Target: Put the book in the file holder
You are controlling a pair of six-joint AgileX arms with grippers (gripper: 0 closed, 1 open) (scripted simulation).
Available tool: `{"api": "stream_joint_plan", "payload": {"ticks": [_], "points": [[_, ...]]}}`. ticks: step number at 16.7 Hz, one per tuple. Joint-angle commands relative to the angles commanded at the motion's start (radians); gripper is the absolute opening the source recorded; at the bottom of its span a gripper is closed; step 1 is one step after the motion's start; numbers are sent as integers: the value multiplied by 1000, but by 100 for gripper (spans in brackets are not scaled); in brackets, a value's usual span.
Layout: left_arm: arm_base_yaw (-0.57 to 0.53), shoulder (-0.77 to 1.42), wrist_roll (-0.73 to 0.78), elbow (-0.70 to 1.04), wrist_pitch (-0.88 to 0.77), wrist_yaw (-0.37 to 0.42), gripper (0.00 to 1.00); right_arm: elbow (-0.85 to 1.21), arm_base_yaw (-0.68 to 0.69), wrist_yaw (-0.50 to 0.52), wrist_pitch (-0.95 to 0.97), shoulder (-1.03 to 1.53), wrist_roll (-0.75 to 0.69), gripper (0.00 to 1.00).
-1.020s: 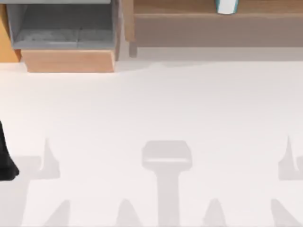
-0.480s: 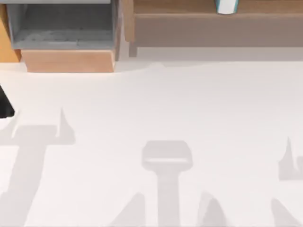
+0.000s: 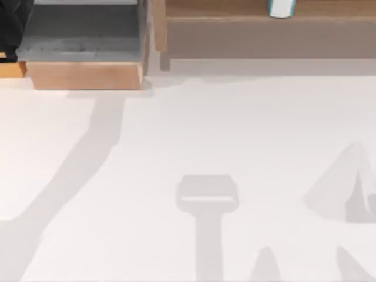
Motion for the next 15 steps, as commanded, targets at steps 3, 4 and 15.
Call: {"api": "stream_joint_plan", "payload": {"ticks": [3, 4, 15], "points": [[-110, 325, 1, 275, 50, -100, 100, 0, 0, 0, 0, 0, 0, 100], [-145, 431, 1, 364, 66, -131, 100, 0, 0, 0, 0, 0, 0, 100], [-379, 1280, -3, 1090, 162, -357, 100, 0, 0, 0, 0, 0, 0, 100]]}}
